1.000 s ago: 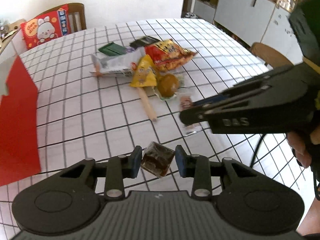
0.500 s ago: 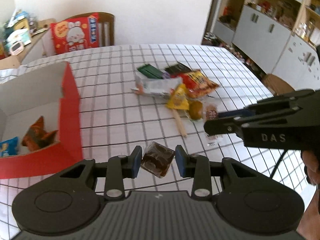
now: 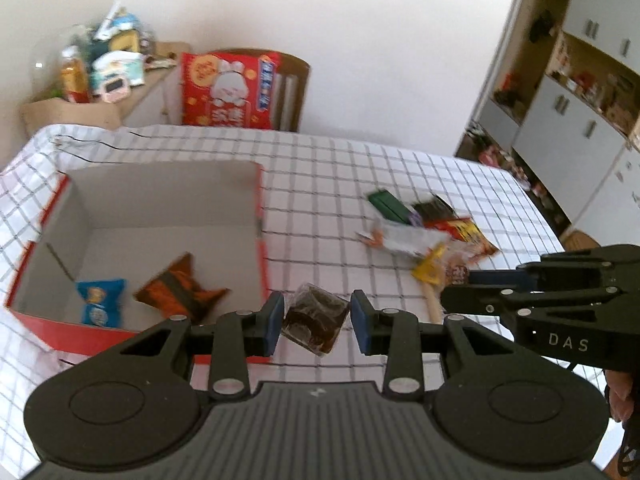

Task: Organize snacks
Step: 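Carry the brown candy and stick snack over the red box with both tools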

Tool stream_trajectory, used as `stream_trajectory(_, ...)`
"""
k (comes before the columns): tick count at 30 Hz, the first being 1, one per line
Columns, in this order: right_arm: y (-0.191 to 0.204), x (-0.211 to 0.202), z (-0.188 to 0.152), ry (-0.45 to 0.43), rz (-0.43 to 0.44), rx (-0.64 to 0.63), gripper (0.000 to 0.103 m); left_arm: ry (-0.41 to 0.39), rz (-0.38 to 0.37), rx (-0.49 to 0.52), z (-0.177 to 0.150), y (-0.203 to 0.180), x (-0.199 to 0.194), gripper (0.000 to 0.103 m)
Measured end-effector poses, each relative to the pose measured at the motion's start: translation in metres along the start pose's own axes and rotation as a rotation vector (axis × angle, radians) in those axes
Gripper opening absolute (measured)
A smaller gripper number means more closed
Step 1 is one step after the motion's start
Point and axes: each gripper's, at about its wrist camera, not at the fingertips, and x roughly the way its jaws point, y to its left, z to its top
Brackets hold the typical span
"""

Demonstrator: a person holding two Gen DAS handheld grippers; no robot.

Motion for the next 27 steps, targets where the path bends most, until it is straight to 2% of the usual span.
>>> stream_trajectory(16, 0.073, 0.053, 0.063, -0.013, 0.033, -0.082, 0.016, -0.058, 0.138, -0.088, 0.026, 0.094, -0.014, 0.035)
stream_trajectory(27, 0.099, 0.119, 0.079, 0.064, -0.011, -0.127, 0.016, 0.023, 0.226, -0.152, 0.036, 0.158, 0.022, 0.035)
